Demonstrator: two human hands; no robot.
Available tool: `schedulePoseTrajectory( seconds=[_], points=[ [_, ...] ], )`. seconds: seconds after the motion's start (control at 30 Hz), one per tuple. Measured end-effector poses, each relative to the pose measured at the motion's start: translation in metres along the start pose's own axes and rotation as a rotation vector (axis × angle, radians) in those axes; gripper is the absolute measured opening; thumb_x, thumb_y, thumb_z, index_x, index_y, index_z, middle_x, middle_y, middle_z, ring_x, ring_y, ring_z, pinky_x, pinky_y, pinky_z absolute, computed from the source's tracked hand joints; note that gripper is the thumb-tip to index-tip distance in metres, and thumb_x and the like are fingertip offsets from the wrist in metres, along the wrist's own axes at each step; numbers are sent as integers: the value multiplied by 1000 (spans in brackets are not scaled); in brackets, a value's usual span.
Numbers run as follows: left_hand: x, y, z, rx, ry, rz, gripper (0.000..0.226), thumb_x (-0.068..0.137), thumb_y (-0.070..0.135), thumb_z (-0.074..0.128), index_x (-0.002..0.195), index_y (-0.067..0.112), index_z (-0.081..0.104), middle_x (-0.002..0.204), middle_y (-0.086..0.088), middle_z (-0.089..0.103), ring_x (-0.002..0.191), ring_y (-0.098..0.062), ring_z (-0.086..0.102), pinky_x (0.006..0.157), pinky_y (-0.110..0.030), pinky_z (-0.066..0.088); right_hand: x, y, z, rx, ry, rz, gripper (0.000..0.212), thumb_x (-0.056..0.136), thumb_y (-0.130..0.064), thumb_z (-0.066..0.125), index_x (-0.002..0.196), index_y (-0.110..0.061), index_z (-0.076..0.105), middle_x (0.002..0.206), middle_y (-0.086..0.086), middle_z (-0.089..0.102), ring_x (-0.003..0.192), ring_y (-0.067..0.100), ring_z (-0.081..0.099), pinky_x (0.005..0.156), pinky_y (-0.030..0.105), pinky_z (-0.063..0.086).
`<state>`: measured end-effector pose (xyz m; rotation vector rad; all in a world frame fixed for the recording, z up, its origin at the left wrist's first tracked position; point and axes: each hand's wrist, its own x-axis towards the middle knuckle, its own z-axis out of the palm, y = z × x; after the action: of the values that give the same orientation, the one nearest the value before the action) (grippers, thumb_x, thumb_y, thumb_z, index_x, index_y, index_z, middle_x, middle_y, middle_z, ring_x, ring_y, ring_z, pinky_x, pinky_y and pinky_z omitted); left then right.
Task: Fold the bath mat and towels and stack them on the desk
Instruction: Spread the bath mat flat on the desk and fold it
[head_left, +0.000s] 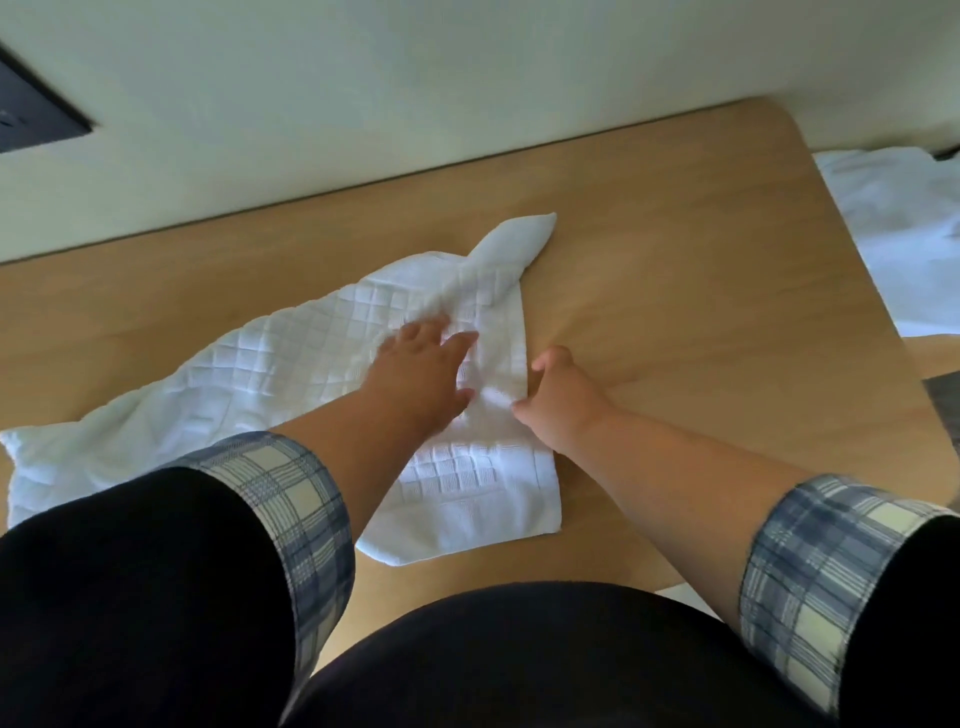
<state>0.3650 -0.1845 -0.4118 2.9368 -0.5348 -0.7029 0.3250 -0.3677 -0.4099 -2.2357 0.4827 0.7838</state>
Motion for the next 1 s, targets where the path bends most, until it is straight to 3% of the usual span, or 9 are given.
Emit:
schedulePoseTrajectory(
  seconds=[0.13,0.37,0.47,0.53,0.6,0.67,0.73,0.83,1.0],
  points=[
    [7,8,7,105,-68,-50,93,82,79,45,155,39,4,163,-6,-17,150,-32,-13,118,-57,-5,1,10,-10,-2,55,-29,35,86,-14,58,112,-20,37,80,7,60,59,17,53,49,27,38],
    [19,-11,-8,106,-86,-234,98,81,81,44,154,40,-7,162,-11,-23,149,-39,-11,116,-64,-1,-6,61,-43,-68,207,18,16,87,-10,56,91,-23,48,81,3,57,64,18,53,49,27,32],
    [18,-11,-10,96,-97,-256,100,82,77,48,152,40,-14,161,-13,-23,149,-41,-8,116,-62,1,-3,65,-49,-89,266,25,20,88,-8,53,100,-24,53,100,6,60,78,21,56,59,27,39],
    [12,-8,-7,124,-52,-212,101,84,75,46,152,36,-17,161,-15,-22,148,-40,-12,116,-60,-3,-3,59,-48,-334,312,-18,31,87,-12,55,114,-27,55,115,3,56,101,25,53,83,33,43],
    [4,-2,-2,137,12,-114,95,88,70,46,154,33,-13,161,-14,-21,148,-37,-16,118,-57,-7,-5,45,-42,-566,355,-163,42,85,-16,58,124,-31,55,125,-1,52,117,26,43,98,38,33],
    [-8,4,4,115,38,-38,88,91,65,46,155,33,-5,163,-10,-15,149,-34,-13,119,-54,-5,-9,27,-31,-567,252,-345,50,88,-18,58,135,-31,52,142,2,47,132,27,36,109,40,25],
    [-19,7,12,90,26,-20,83,92,64,46,155,34,1,165,-8,-5,151,-32,-6,120,-52,-2,-9,14,-15,-527,33,-447,57,93,-24,56,148,-31,41,161,5,26,148,28,17,119,44,16],
    [-40,0,20,44,9,-46,78,92,64,44,155,34,7,165,-8,6,151,-31,2,121,-51,1,-9,10,5,-650,-88,-423,60,99,-36,47,154,-33,24,167,3,1,153,28,-3,122,52,7],
    [-72,-48,6,-2,71,-190,71,96,61,37,155,32,9,164,-5,14,151,-28,4,121,-51,-2,-7,8,11,-679,56,-294,48,101,-45,35,145,-27,37,163,7,16,149,30,11,117,53,23]
  ],
)
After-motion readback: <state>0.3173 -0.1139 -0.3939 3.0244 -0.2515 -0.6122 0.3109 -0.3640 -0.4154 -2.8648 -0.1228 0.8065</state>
